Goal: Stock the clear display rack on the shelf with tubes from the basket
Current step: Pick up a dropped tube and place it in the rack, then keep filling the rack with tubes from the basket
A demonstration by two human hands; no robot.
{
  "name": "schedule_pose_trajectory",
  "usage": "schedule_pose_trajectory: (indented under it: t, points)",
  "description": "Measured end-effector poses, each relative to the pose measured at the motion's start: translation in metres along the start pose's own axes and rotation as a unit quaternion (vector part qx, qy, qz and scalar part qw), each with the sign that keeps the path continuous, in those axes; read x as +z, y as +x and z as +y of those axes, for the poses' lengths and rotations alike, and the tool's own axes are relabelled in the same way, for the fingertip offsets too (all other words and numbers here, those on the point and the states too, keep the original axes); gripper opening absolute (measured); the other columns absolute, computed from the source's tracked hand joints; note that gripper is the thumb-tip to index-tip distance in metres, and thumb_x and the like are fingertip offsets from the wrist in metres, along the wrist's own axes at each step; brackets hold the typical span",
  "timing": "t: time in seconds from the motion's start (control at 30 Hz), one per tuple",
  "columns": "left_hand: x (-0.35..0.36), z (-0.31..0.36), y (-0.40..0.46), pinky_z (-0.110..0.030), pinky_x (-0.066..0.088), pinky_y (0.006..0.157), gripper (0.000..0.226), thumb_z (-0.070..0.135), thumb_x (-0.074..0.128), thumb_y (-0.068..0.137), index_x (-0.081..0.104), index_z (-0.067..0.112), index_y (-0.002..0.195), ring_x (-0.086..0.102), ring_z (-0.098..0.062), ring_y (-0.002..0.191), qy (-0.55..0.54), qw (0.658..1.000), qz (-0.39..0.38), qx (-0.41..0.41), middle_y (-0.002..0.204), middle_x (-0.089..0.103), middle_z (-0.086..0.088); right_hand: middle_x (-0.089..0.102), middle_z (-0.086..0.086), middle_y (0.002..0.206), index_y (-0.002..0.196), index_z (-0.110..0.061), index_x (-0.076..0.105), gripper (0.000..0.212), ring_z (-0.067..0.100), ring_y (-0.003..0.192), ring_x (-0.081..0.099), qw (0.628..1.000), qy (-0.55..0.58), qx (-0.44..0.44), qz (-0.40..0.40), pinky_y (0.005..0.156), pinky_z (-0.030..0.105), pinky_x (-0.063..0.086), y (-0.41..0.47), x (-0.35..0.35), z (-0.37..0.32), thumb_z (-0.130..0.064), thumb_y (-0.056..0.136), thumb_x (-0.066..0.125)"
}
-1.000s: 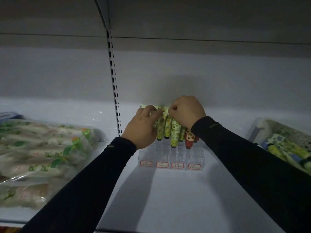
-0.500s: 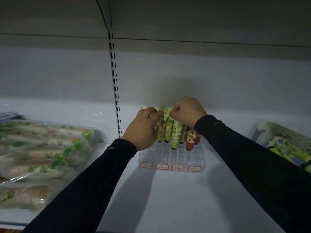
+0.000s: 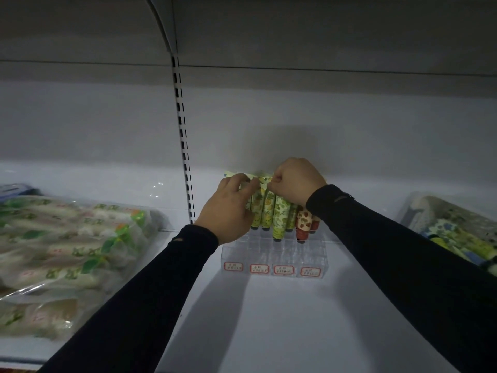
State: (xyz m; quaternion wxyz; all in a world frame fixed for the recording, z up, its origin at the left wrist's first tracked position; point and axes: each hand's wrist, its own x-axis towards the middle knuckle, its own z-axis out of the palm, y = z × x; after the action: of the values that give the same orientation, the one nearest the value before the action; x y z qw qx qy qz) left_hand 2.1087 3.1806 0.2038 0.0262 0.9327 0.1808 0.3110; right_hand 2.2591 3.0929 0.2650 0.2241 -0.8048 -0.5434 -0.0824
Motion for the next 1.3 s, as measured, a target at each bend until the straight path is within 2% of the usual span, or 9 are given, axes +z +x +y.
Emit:
schedule_pose_trajectory:
  t: [0.17,0.3,0.37,0.53,0.7,0.93,1.1,1.2,1.3]
  points:
    - [-0.003,0.003,0.0,-0.036,0.038,0.103,0.066,0.039,0.066,0.088,0.042,0.017,0.146,0.037,-0.028,0.127,0.005,1.0,-0.014,-0.013,0.141,0.042,-0.009,0.053,-0.005,0.056,0.048,-0.017,0.051,0.042,0.007,0.05,0.045,0.999,0.027,-0.009,0.016,0.05,0.021,0.031,-0.007,-0.015,0.0,-0.027,0.086,0.063]
    - [-0.008,0.007,0.001,-0.035,0.034,0.106,0.069,0.049,0.063,0.088,0.041,0.019,0.146,0.034,-0.027,0.131,0.01,0.999,-0.036,-0.026,0.143,0.039,-0.007,0.061,0.011,0.061,0.06,0.002,0.061,0.036,0.023,0.056,0.056,0.998,0.027,-0.011,0.052,0.057,0.034,0.044,-0.015,-0.031,0.008,-0.024,0.085,0.061]
    - [-0.013,0.01,0.0,-0.038,0.035,0.107,0.068,0.051,0.062,0.089,0.042,0.019,0.146,0.035,-0.028,0.13,0.012,0.999,-0.036,-0.027,0.143,0.041,-0.008,0.065,0.018,0.07,0.064,0.004,0.063,0.035,0.027,0.063,0.061,0.998,0.026,-0.008,0.061,0.06,0.033,0.048,-0.023,-0.039,0.015,-0.025,0.085,0.06]
    - [-0.03,0.023,-0.003,-0.038,0.035,0.107,0.07,0.056,0.058,0.09,0.04,0.021,0.148,0.035,-0.029,0.133,0.013,0.999,-0.025,-0.036,0.145,0.042,-0.011,0.071,0.003,0.087,0.083,-0.007,0.074,0.023,0.015,0.08,0.063,0.996,0.046,-0.001,0.072,0.07,0.024,0.046,-0.051,-0.065,0.028,-0.026,0.089,0.061]
    - [-0.041,0.048,-0.012,-0.037,0.033,0.109,0.064,0.051,0.053,0.095,0.042,0.017,0.147,0.034,-0.027,0.135,0.012,0.999,-0.008,-0.035,0.146,0.042,-0.01,0.071,0.001,0.092,0.09,-0.008,0.076,0.023,0.013,0.083,0.061,0.994,0.047,0.007,0.093,0.068,0.019,0.036,-0.093,-0.093,0.048,-0.026,0.092,0.061]
    - [-0.026,0.112,-0.027,-0.032,0.029,0.109,0.059,0.048,0.052,0.097,0.045,0.015,0.145,0.037,-0.024,0.134,-0.06,0.998,-0.008,-0.012,0.144,0.046,-0.008,0.071,-0.002,0.101,0.097,-0.012,0.075,0.028,0.011,0.091,0.061,0.99,0.073,0.088,0.08,0.08,0.02,0.04,-0.161,-0.118,0.102,-0.036,0.092,0.062]
    - [0.005,0.159,-0.028,-0.031,0.039,0.102,0.055,0.044,0.052,0.097,0.047,0.014,0.143,0.048,-0.022,0.12,-0.123,0.991,-0.059,-0.01,0.132,0.053,-0.005,0.072,-0.001,0.099,0.092,-0.014,0.076,0.026,0.014,0.092,0.062,0.988,0.039,0.146,0.041,0.077,0.023,0.04,-0.199,-0.112,0.143,-0.035,0.093,0.059]
    - [0.029,0.182,-0.026,-0.032,0.034,0.107,0.057,0.048,0.048,0.099,0.042,0.018,0.147,0.043,-0.022,0.132,-0.145,0.982,-0.117,-0.014,0.145,0.047,-0.005,0.068,0.005,0.114,0.11,-0.014,0.071,0.031,0.02,0.101,0.06,0.983,-0.005,0.186,0.01,0.079,0.024,0.038,-0.211,-0.102,0.164,-0.036,0.094,0.056]
    - [0.054,0.204,-0.022,-0.03,0.031,0.106,0.058,0.048,0.046,0.099,0.038,0.019,0.148,0.04,-0.022,0.135,-0.145,0.975,-0.166,-0.01,0.149,0.044,-0.006,0.056,0.006,0.138,0.134,-0.015,0.056,0.045,0.023,0.123,0.052,0.974,-0.045,0.222,-0.028,0.092,0.027,0.039,-0.216,-0.091,0.181,-0.041,0.097,0.051]
